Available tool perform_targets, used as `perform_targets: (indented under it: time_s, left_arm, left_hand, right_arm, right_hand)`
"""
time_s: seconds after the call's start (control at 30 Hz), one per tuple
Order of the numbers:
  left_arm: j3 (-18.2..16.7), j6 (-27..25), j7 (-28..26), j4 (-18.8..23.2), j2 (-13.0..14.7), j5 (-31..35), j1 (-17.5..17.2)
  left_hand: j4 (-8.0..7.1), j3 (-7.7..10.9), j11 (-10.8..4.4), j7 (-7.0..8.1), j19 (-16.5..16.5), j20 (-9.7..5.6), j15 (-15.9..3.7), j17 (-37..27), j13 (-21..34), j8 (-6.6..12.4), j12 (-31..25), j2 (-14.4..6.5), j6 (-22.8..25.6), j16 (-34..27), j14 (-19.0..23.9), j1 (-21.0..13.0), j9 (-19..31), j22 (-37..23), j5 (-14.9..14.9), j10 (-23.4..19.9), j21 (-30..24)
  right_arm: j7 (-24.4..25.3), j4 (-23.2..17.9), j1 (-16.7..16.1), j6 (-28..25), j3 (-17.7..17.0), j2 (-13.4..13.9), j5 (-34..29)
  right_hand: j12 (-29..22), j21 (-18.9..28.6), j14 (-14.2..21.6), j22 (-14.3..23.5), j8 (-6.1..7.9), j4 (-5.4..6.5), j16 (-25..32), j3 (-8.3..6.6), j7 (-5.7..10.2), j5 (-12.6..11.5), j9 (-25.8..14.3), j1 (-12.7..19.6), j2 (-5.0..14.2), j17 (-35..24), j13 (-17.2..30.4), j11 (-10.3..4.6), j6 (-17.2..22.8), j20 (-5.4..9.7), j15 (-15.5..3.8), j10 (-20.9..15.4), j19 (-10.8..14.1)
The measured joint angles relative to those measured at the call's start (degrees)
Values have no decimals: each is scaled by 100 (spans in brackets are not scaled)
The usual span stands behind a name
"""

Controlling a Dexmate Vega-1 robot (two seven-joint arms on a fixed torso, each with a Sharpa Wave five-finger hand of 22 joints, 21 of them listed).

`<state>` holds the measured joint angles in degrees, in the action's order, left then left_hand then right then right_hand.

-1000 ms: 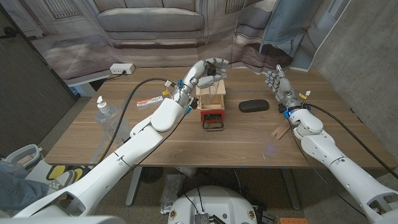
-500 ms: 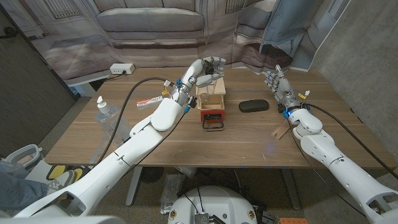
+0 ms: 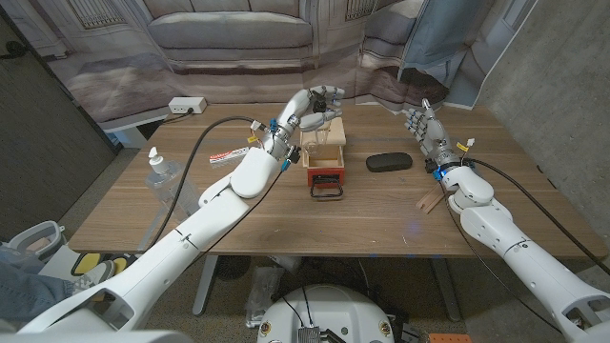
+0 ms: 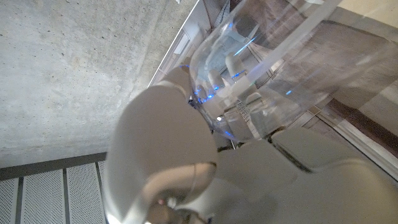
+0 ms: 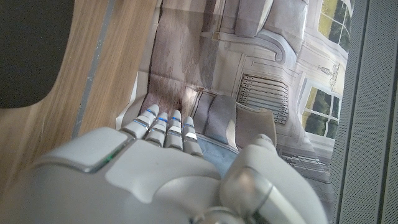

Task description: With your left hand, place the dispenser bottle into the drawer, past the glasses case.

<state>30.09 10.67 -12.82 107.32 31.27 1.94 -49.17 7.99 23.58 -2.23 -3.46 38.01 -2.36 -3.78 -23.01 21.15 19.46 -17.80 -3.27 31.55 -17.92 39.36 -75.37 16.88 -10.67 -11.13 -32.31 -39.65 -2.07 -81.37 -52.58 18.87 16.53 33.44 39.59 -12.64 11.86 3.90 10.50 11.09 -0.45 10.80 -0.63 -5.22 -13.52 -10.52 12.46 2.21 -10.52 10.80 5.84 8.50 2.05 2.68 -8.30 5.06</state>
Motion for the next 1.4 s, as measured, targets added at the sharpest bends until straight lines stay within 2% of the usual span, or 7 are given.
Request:
perform_targets:
  time_s: [0.8, 1.4]
  left_arm:
    - [33, 133, 108, -257, -62, -137, 131]
    - [115, 41, 202, -352, -106, -200, 272]
  left_hand:
    - [7, 25, -22, 20, -31, -11, 0, -26, 53, -45, 22, 1, 19, 0, 0, -1, 0, 23, 0, -22, -41]
    - [16, 63, -21, 20, -71, -11, 7, -53, 80, -45, 44, 5, 19, 0, -8, -5, 0, 28, 0, -21, -83]
  right_arm:
    - [41, -60, -26, -34, 8, 16, -30]
    - [49, -52, -61, 9, -27, 17, -10]
  right_hand:
    - [0, 0, 0, 0, 0, 23, 0, 23, 0, 0, 0, 0, 0, 0, -1, 0, 0, 0, 0, 0, 0]
    - [0, 0, -1, 0, 0, 23, 0, 23, 0, 0, 0, 31, 30, 0, -2, -31, -1, 0, -1, -30, 0]
